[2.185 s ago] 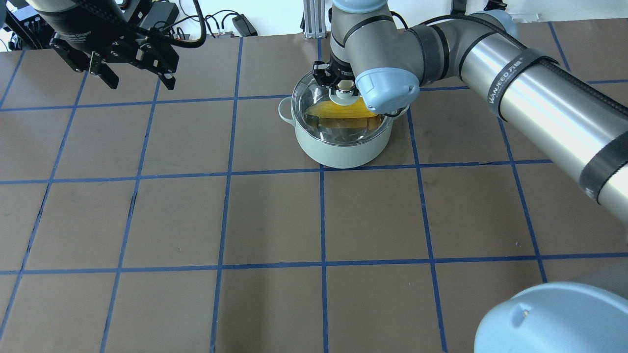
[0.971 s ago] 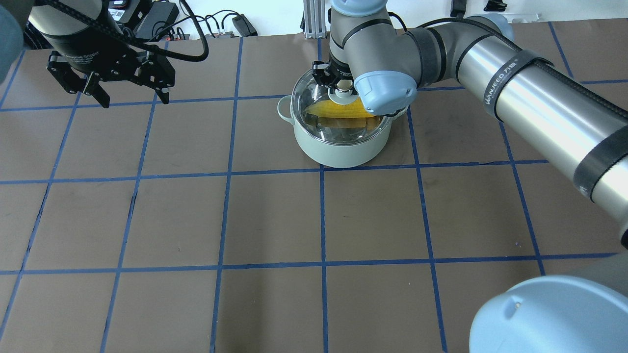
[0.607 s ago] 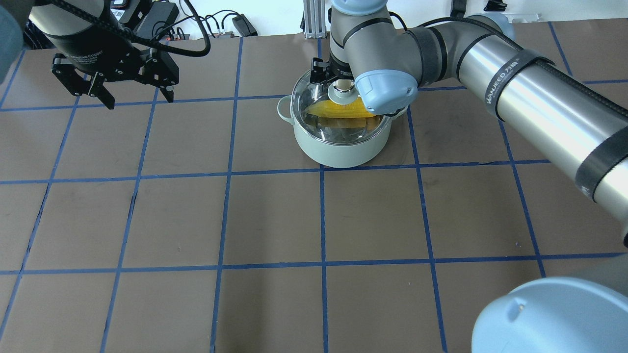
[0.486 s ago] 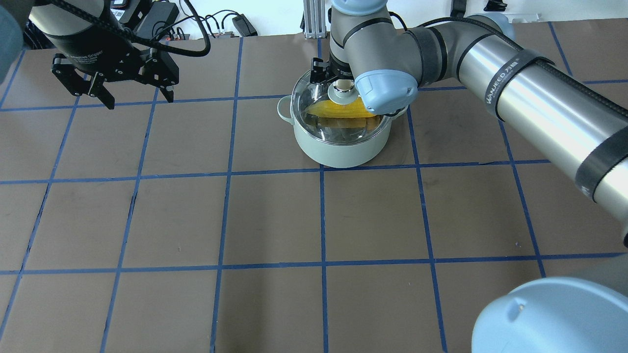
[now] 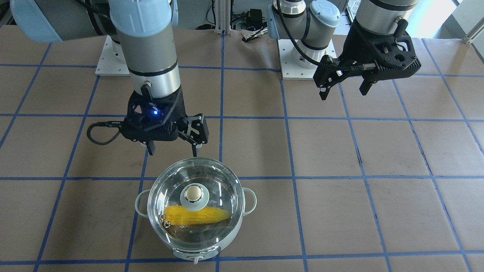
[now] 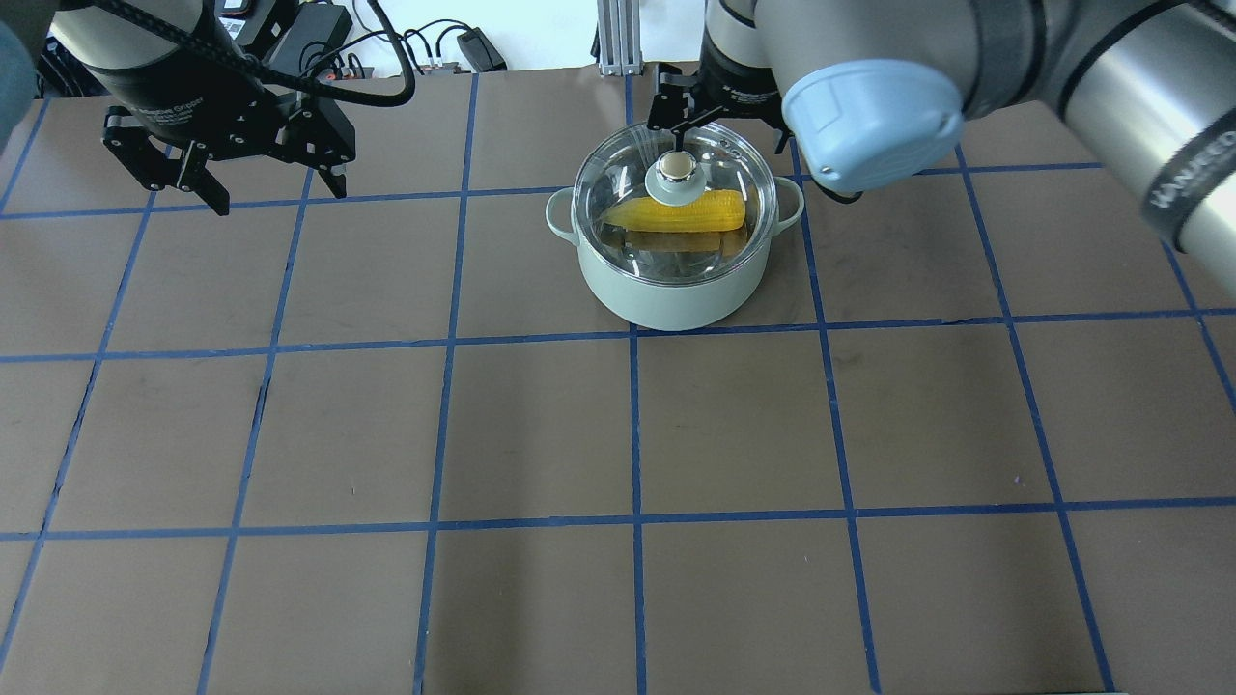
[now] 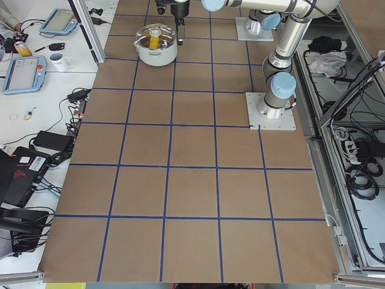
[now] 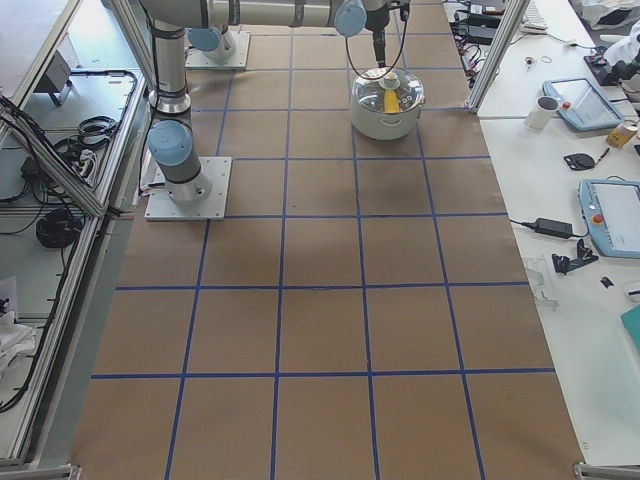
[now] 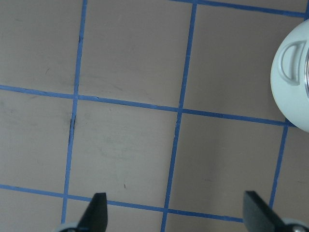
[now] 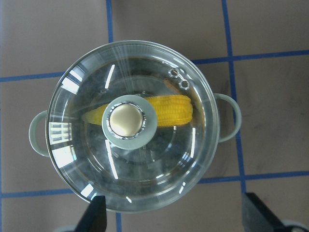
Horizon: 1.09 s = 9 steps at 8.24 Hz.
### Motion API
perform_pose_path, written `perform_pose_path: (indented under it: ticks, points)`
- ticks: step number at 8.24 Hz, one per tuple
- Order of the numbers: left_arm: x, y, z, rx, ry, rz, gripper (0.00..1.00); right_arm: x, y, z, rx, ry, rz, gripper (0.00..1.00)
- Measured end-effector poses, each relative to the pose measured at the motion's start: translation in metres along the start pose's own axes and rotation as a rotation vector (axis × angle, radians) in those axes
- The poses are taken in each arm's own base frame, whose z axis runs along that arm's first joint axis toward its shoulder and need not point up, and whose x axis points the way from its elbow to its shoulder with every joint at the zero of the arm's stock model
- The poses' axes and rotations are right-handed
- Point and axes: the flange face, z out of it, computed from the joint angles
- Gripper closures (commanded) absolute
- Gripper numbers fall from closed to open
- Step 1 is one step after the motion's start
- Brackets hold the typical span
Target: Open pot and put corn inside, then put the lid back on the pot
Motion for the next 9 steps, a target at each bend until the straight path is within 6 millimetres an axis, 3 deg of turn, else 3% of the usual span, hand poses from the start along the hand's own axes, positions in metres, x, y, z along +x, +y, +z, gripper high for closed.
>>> perform_pose_path:
  ticks: [2,4,6,9]
  points:
    - [0.0,0.002,-0.003,0.006,0.002,-0.004,0.0,0.041,0.028,-0.063,-0.066,0.028,0.019,0.0]
    - [0.0,0.003,-0.005,0.011,0.002,-0.005,0.0,0.083,0.049,-0.104,-0.121,0.053,0.035,0.0]
    - [-0.001,0.004,-0.007,0.014,0.002,-0.003,0.0,0.102,0.058,-0.114,-0.16,0.043,0.051,0.0]
    - [-0.001,0.003,-0.006,0.014,0.002,-0.002,0.0,0.107,0.06,-0.113,-0.171,0.029,0.017,0.0]
